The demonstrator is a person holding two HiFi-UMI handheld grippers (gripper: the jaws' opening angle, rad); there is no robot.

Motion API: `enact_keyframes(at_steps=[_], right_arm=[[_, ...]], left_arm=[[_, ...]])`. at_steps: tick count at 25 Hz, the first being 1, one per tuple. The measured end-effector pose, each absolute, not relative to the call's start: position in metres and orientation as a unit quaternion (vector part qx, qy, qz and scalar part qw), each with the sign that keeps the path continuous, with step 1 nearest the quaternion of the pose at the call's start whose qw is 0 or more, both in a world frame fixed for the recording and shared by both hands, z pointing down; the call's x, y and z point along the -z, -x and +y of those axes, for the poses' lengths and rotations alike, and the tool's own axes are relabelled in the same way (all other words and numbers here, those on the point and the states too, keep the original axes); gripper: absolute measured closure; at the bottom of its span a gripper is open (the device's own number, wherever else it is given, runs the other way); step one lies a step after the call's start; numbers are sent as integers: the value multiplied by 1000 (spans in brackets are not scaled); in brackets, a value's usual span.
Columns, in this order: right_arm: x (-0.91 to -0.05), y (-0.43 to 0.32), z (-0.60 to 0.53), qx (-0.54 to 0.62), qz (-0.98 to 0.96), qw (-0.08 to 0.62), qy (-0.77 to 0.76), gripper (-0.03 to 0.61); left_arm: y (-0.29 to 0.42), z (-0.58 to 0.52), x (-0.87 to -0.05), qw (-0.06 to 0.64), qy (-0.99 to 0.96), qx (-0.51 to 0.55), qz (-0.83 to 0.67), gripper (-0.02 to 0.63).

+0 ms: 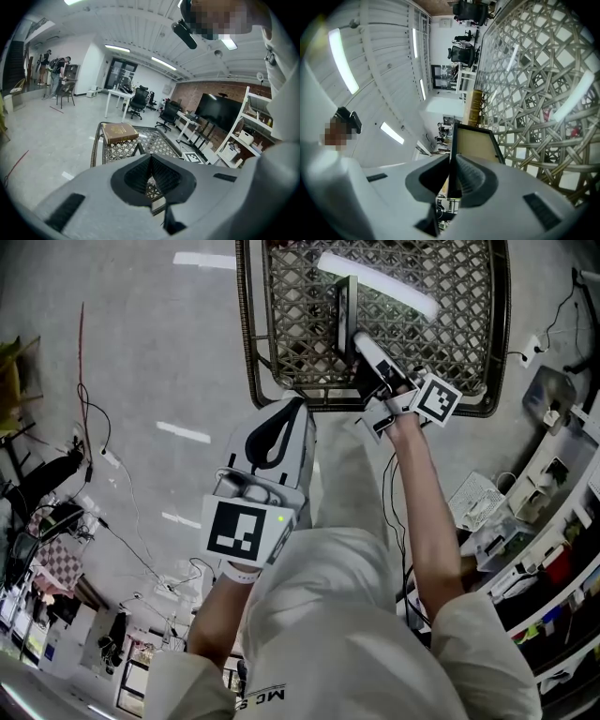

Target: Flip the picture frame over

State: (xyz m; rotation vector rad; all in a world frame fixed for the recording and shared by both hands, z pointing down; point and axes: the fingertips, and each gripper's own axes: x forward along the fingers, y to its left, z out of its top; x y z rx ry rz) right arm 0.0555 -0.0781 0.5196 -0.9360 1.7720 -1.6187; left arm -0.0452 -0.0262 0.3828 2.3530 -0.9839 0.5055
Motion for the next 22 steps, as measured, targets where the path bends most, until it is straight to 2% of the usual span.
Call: enact_keyframes(at_steps=[13,22], right_arm=[[-526,-79,-74,583,665,269,382,517],[-542,-95,-68,553,676,196,446,535]], left_arm=[[30,-25,-386,267,-878,-195,-347,589],[25,-24,-385,264,-879,-196,-344,589]])
